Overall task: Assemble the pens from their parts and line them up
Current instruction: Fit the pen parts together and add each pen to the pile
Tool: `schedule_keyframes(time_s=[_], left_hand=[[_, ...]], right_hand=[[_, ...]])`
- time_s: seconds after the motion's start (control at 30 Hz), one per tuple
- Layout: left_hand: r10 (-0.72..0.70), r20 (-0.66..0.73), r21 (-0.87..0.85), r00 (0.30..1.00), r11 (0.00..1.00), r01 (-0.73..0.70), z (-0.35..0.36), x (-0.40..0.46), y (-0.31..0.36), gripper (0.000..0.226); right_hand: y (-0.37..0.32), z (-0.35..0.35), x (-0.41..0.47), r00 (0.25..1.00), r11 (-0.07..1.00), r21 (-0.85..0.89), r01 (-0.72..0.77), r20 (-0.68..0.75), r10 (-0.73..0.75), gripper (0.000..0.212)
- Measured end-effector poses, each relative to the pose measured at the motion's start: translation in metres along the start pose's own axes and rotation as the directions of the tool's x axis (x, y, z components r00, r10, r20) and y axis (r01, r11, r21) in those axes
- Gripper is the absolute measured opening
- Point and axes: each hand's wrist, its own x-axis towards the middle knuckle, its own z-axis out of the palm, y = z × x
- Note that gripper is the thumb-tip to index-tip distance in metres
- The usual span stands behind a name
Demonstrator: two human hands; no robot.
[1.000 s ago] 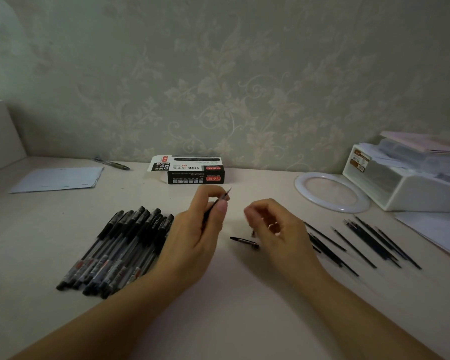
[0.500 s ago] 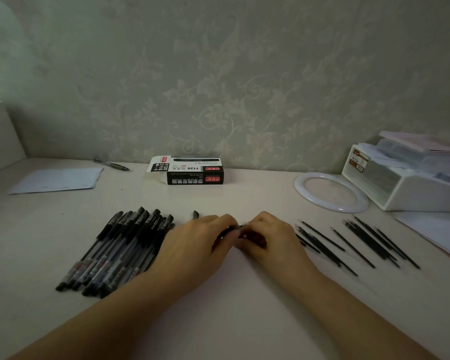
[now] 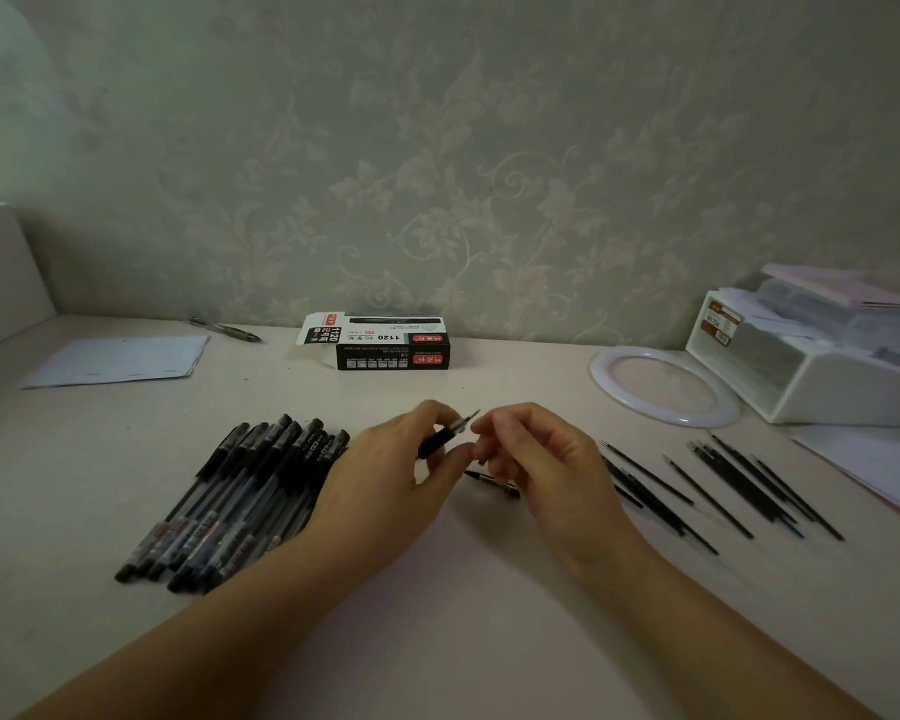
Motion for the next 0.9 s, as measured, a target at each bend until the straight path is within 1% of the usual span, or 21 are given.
schedule_keyframes(time_s=[0.03,0.07,0.13,0.2,0.3,0.37,0.4,0.47,0.53,0.57,0.63,0.77,0.9], left_hand=[[0.021,0.016,-0.027,1.0,0.999,-0.021,0.0,0.0,0.0,0.006],[0.043,0.029,-0.05,0.999,0.998,-0.042,0.0,0.0,0.001,0.004],[0.072,0.036,-0.09,0.997,0.994,-0.069,0.0,-0.001,0.001,0.012],[0.073,0.033,-0.138,0.997,0.988,-0.068,0.0,-0.002,0.003,0.013],[0.065,0.042,-0.152,0.997,0.987,-0.058,0.001,-0.003,0.004,0.014],[0.048,0.052,-0.147,0.998,0.988,-0.04,0.001,-0.003,0.001,0.013],[0.038,0.055,-0.149,0.998,0.988,-0.03,0.001,-0.002,0.0,0.012],[0.03,0.046,-0.152,0.998,0.988,-0.022,0.001,-0.001,-0.001,0.014],[0.021,0.024,-0.161,0.999,0.987,-0.016,0.001,-0.001,0.0,0.017],[0.014,0.017,-0.166,1.0,0.986,-0.011,0.001,-0.001,0.0,0.019],[0.003,0.023,-0.169,1.0,0.986,0.001,0.0,-0.001,0.0,0.021],[-0.01,0.065,-0.176,0.998,0.984,0.021,0.0,-0.001,-0.001,0.021],[-0.011,0.116,-0.244,0.993,0.969,0.039,-0.003,-0.002,0.002,0.024]], right_hand=[[0.0,0.002,0.0,0.999,0.997,0.066,-0.041,0.023,0.039,0.024],[0.001,0.003,0.0,0.997,0.992,0.108,-0.067,0.035,0.064,0.027],[0.001,0.004,0.001,0.995,0.982,0.166,-0.094,0.035,0.089,0.034],[0.001,0.002,0.001,0.994,0.97,0.217,-0.112,0.02,0.11,0.036],[0.0,-0.001,0.002,0.993,0.96,0.256,-0.118,0.02,0.116,0.032],[0.003,-0.001,0.002,0.994,0.961,0.254,-0.109,0.038,0.102,0.022],[0.003,0.0,0.002,0.995,0.968,0.233,-0.098,0.04,0.091,0.016],[0.005,0.002,0.0,0.998,0.986,0.152,-0.066,0.027,0.063,0.018],[0.006,0.002,0.0,1.0,1.0,-0.005,-0.007,0.02,0.007,0.021],[0.007,0.002,0.0,0.999,0.995,-0.094,0.037,0.028,-0.034,0.022],[0.008,0.001,0.0,0.992,0.968,-0.218,0.126,0.051,-0.117,0.023],[0.008,-0.006,-0.001,0.978,0.921,-0.331,0.207,0.041,-0.205,0.024],[0.005,-0.009,-0.001,0.956,0.862,-0.417,0.289,0.085,-0.28,0.019]])
